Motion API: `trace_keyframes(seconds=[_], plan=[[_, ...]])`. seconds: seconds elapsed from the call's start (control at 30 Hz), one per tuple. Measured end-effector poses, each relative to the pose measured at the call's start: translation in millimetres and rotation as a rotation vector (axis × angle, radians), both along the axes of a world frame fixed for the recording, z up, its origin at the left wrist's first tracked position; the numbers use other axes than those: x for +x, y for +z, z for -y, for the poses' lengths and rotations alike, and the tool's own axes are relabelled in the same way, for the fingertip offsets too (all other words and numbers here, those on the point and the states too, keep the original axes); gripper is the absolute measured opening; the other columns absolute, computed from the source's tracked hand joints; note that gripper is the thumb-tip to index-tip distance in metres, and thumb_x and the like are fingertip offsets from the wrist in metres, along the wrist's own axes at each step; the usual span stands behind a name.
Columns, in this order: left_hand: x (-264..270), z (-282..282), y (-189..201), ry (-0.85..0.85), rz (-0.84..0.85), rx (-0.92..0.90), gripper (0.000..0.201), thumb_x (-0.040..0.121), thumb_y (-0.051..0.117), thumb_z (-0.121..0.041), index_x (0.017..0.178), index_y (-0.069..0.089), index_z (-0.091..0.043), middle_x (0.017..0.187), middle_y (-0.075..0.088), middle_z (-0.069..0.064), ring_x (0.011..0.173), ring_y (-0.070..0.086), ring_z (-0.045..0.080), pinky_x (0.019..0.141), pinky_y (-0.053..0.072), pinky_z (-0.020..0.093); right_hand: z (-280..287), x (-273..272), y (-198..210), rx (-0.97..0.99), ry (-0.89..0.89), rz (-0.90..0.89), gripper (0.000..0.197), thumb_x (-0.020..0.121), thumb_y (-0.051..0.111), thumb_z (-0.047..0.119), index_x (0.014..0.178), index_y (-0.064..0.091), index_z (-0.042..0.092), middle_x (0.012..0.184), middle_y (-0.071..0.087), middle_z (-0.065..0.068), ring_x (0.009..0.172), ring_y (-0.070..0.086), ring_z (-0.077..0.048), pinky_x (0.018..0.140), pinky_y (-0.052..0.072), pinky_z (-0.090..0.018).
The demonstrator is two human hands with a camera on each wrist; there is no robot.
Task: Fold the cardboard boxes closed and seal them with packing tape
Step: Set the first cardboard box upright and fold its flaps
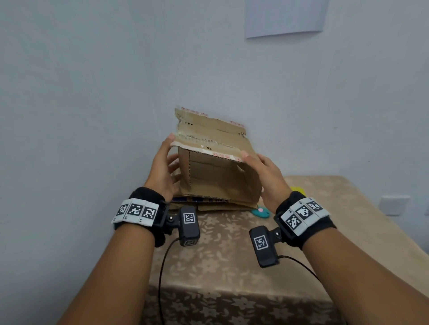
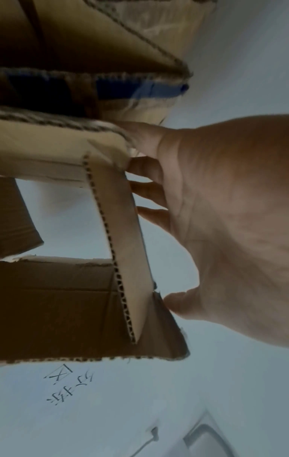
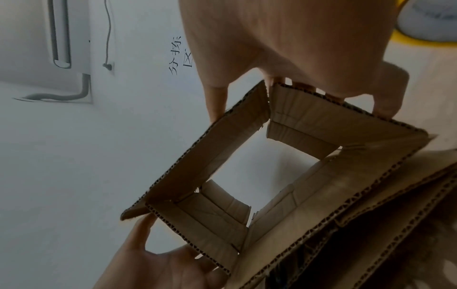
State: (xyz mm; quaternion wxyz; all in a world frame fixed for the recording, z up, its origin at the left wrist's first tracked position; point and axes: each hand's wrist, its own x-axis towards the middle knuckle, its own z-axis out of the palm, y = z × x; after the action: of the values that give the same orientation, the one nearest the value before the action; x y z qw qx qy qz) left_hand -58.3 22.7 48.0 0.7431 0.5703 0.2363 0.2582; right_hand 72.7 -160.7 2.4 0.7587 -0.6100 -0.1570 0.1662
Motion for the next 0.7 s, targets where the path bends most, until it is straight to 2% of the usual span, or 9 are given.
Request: trace_keyframes(seconds=[0.07, 0.2, 0.27, 0.37, 0.43, 0.5, 0.53, 0.57, 0.7], plan=[[-2, -3, 1, -0.025, -0.039, -0.021, 0.078, 0.078, 0.062, -0.076, 0.126, 0.067, -0.016, 0.100, 0.066, 0.004, 0.091, 0.064, 0.025, 0.066, 0.057, 0.035, 3, 4, 2, 0.018, -0.023, 0.015, 0.091, 0.056, 0.082, 0.080, 0.134, 0.062, 0.036, 0.136, 0.065, 0.008, 0.127, 0.059, -0.016, 0.111, 0.046, -0.048], [-2, -2, -2, -0.057, -0.096, 0.026, 0.078, 0.077, 0.060, -0.080, 0.125, 0.067, -0.018, 0.112, 0.068, 0.007, 0.105, 0.063, 0.027, 0.081, 0.055, 0.042, 4, 6, 5, 0.067, -0.070, -0.010, 0.080, 0.067, 0.067, 0.077, 0.135, 0.063, 0.035, 0.136, 0.066, 0.008, 0.129, 0.057, -0.015, 0.114, 0.043, -0.047], [-1, 1, -6, -0.038, -0.104, 0.069, 0.061, 0.085, 0.059, -0.070, 0.117, 0.070, -0.020, 0.107, 0.067, 0.004, 0.105, 0.061, 0.024, 0.082, 0.053, 0.039, 3, 8, 4, 0.093, -0.161, -0.052, 0.071, 0.074, 0.061, 0.069, 0.134, 0.063, 0.031, 0.137, 0.064, 0.005, 0.129, 0.056, -0.016, 0.112, 0.044, -0.045], [3, 2, -16, 0.016, -0.095, 0.084, 0.040, 0.092, 0.057, -0.059, 0.092, 0.074, -0.023, 0.101, 0.068, 0.000, 0.108, 0.059, 0.021, 0.095, 0.047, 0.038, 4, 10, 1, 0.080, -0.222, -0.083, 0.034, 0.090, 0.058, 0.048, 0.110, 0.071, 0.024, 0.116, 0.072, -0.005, 0.107, 0.065, -0.021, 0.099, 0.053, -0.041], [7, 1, -21, 0.032, -0.095, 0.082, 0.038, 0.094, 0.056, -0.056, 0.085, 0.072, -0.022, 0.096, 0.069, -0.002, 0.106, 0.062, 0.018, 0.095, 0.049, 0.035, 6, 10, -1, 0.048, -0.184, -0.088, 0.022, 0.098, 0.054, 0.038, 0.096, 0.068, 0.021, 0.093, 0.066, -0.008, 0.086, 0.059, -0.022, 0.084, 0.051, -0.037], [9, 4, -21, 0.067, -0.104, 0.112, 0.035, 0.098, 0.054, -0.051, 0.086, 0.068, -0.022, 0.083, 0.071, -0.007, 0.084, 0.068, 0.004, 0.072, 0.054, 0.024, 7, 11, -3, 0.040, -0.142, -0.116, 0.020, 0.101, 0.052, 0.037, 0.096, 0.066, 0.023, 0.089, 0.062, -0.003, 0.082, 0.057, -0.018, 0.079, 0.047, -0.035], [9, 7, -20, 0.100, -0.118, 0.151, 0.032, 0.099, 0.054, -0.049, 0.089, 0.067, -0.022, 0.078, 0.070, -0.008, 0.069, 0.067, 0.000, 0.060, 0.051, 0.022, 7, 12, -4, 0.042, -0.134, -0.124, 0.019, 0.102, 0.051, 0.036, 0.098, 0.066, 0.024, 0.090, 0.064, -0.002, 0.083, 0.058, -0.017, 0.079, 0.047, -0.035], [9, 8, -19, 0.136, -0.132, 0.187, 0.031, 0.099, 0.055, -0.048, 0.093, 0.067, -0.021, 0.081, 0.069, -0.007, 0.065, 0.065, 0.000, 0.057, 0.046, 0.022, 7, 12, -4, 0.043, -0.131, -0.127, 0.017, 0.102, 0.051, 0.034, 0.100, 0.066, 0.025, 0.090, 0.065, -0.001, 0.084, 0.060, -0.016, 0.080, 0.047, -0.036], [9, 6, -16, 0.177, -0.146, 0.191, 0.049, 0.094, 0.055, -0.060, 0.113, 0.066, -0.017, 0.097, 0.067, 0.005, 0.087, 0.061, 0.021, 0.066, 0.043, 0.029, 8, 11, -4, 0.036, -0.143, -0.114, 0.017, 0.103, 0.050, 0.026, 0.106, 0.066, 0.025, 0.093, 0.074, 0.000, 0.090, 0.067, -0.017, 0.084, 0.048, -0.038]])
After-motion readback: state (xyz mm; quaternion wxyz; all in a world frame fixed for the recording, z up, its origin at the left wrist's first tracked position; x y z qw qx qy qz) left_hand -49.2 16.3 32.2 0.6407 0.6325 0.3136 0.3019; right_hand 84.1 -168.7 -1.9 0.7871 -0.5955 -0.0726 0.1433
